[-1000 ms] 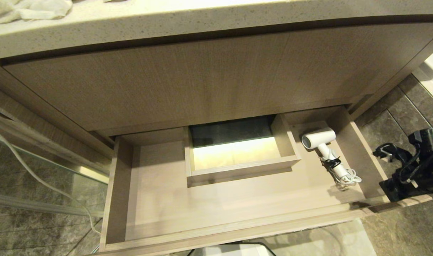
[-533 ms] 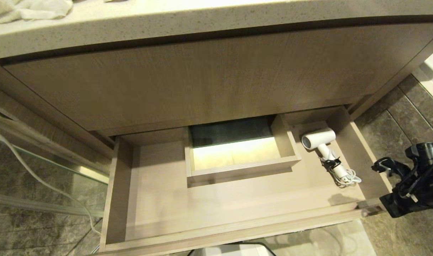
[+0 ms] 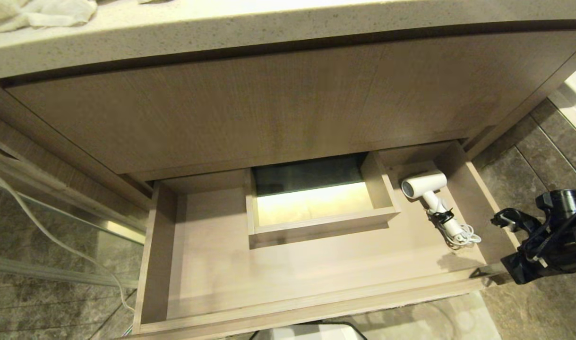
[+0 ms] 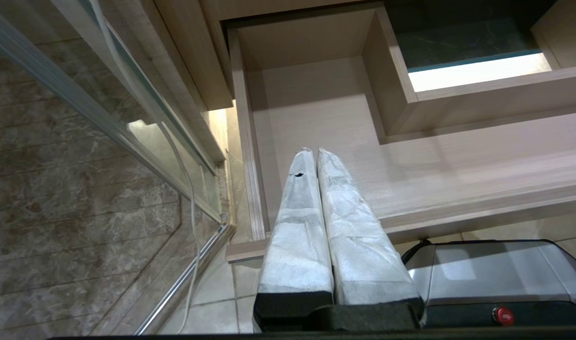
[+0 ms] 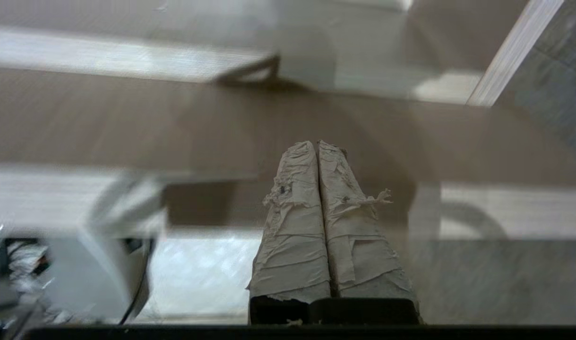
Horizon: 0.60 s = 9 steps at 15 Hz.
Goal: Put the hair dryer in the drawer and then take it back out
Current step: Close the drawer
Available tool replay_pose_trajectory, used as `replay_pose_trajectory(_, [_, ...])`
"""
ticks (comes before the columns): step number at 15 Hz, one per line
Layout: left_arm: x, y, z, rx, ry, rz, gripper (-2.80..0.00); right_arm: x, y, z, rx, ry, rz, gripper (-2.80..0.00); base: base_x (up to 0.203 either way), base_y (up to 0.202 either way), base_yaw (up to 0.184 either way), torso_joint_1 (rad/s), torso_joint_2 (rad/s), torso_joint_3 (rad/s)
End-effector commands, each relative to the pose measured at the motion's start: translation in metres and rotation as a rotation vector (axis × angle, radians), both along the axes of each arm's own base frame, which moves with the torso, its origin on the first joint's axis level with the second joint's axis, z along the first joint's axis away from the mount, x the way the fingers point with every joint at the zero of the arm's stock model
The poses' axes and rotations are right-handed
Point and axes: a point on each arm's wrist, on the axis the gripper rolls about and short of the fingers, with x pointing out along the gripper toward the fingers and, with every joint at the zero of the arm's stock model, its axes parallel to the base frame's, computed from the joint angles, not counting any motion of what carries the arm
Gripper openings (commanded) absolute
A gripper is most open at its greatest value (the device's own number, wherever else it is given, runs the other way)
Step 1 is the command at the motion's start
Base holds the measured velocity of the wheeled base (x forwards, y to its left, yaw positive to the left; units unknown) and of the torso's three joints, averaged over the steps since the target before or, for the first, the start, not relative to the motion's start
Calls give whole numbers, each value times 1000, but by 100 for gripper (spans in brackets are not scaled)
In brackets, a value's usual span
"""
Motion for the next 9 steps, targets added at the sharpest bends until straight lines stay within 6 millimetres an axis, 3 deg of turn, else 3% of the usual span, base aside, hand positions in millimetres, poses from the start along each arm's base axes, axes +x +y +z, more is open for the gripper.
replay_pose_trajectory(1, [0,0,0,0,1,0,-280,8,-2,11,-30,-74,16,-280,0,0,0,0,0,0])
replay_pose_trajectory(9, [0,0,0,0,1,0,-280,-17,6,53,-86,-191,32,-280,0,0,0,0,0,0])
